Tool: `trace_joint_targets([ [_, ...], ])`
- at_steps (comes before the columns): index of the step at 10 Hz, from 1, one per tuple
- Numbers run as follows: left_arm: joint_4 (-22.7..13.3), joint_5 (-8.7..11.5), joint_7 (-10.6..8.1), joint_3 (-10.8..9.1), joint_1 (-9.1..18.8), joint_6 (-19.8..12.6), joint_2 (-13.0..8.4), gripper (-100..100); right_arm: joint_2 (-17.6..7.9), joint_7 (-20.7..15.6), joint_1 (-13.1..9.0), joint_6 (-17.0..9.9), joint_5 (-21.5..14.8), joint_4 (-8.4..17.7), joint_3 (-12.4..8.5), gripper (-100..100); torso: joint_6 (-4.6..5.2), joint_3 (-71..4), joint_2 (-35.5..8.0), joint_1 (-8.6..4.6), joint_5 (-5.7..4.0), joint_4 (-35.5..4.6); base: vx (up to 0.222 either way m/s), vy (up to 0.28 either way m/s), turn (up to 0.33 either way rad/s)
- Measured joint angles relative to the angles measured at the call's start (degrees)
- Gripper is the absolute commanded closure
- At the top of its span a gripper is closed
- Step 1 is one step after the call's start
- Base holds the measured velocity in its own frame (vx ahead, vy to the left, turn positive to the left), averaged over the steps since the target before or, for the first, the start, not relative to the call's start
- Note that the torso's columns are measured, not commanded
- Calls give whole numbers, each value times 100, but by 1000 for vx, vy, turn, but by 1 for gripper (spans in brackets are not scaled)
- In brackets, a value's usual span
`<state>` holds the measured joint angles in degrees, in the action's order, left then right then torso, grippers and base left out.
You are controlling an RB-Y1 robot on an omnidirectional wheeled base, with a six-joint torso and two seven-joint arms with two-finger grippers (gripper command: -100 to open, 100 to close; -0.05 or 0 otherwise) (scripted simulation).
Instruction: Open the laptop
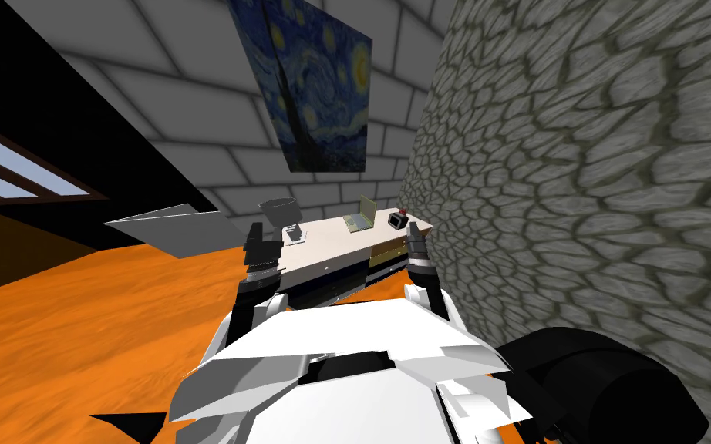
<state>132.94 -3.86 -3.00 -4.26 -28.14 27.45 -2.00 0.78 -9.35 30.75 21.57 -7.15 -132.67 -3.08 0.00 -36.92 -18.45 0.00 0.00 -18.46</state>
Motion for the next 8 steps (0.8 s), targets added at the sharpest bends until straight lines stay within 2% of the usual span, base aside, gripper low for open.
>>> trace_joint_targets([
  [4, 0, 0, 0, 0, 0, 0, 0, 0, 0, 0, 0, 0, 0, 0, 0, 0, 0, -3381, -1693, 0, 0, -1692, 0, 0, 0],
  [5, 0, 0, 0, 0, 0, 0, 0, 0, 0, 0, 0, 0, 0, -1, 0, -100, 0, -4227, -2116, 0, 0, -2114, 7, 2, 18],
  [6, -2, 0, 0, 0, 0, 0, 0, 0, -114, -8, -20, 0, -4, 26, -7, -100, 0, -4622, -2309, 0, 0, -2303, 4, 3, 33],
  [8, -2, 0, 0, 0, -1, 0, 0, 0, -410, -65, -99, 7, -35, 127, -5, -100, 0, -4760, -2376, 1, 0, -2375, 5, 5, 41],
])
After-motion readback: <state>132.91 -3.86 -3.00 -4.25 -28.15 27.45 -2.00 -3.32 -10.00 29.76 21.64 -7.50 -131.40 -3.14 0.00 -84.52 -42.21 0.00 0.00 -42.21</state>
